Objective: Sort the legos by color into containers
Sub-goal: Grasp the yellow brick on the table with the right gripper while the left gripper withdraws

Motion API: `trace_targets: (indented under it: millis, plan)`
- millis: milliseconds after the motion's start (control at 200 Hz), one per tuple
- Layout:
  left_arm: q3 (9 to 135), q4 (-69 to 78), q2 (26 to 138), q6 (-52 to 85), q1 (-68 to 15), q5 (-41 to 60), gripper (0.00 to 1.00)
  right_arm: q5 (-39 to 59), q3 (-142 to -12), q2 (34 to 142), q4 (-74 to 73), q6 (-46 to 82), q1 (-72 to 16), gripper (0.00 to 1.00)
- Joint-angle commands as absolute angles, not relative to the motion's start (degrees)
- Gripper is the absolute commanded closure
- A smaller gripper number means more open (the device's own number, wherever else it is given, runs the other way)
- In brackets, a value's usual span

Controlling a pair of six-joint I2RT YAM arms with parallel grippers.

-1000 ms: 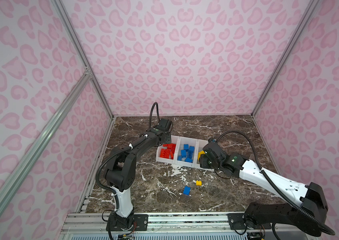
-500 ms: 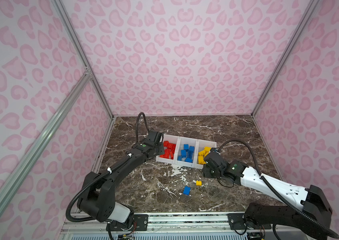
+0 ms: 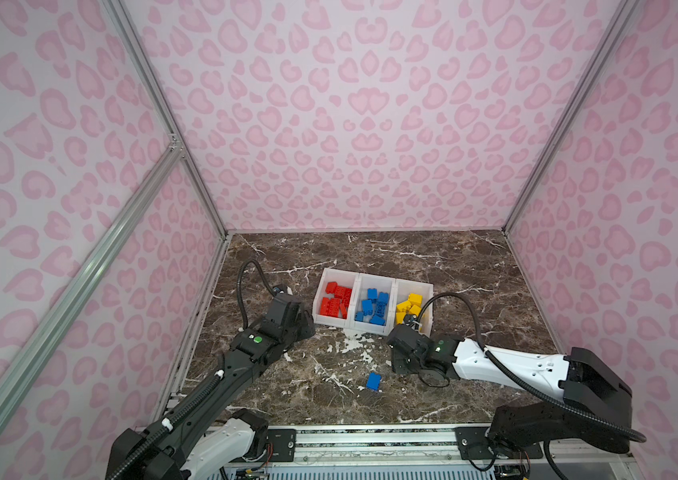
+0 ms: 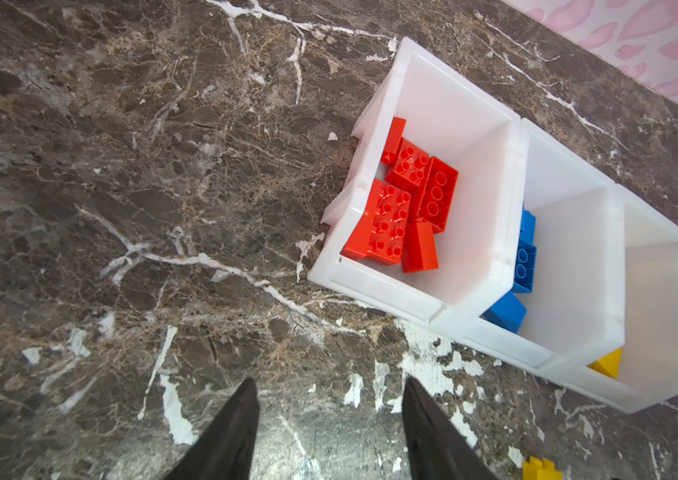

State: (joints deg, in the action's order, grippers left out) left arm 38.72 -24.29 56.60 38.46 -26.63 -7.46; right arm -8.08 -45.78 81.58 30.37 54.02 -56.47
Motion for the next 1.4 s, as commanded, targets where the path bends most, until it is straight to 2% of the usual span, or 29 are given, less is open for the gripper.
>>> trace_targets:
  millis: [0, 425, 720, 1030, 1395]
  plan:
    - [36.5, -24.7, 53.7, 40.6, -26.6, -7.2, 0.42, -9.0, -46.9, 83.9, 29.7, 54.8, -57.1, 0.37]
    - [31.9, -24.8, 49.6, 42.3, -26.7, -5.8, 0.42, -7.4, -46.9, 89.2, 28.0, 55.6, -57.1, 0.43]
    - [31.4, -24.6, 49.9, 42.5, -27.0, -5.4, 0.42, -6.9, -47.9, 91.9, 27.3, 55.6, -57.1, 0.53]
    - [31.0, -24.6, 50.0, 42.6, -27.1, -6.0, 0.42, -6.9, -47.6, 91.8, 27.3, 55.7, -57.1, 0.64]
    - [30.6, -24.7, 49.2, 43.0, -27.1, -6.4, 0.42, -10.1, -50.8, 88.6, 33.5, 52.9, -56.3, 0.66]
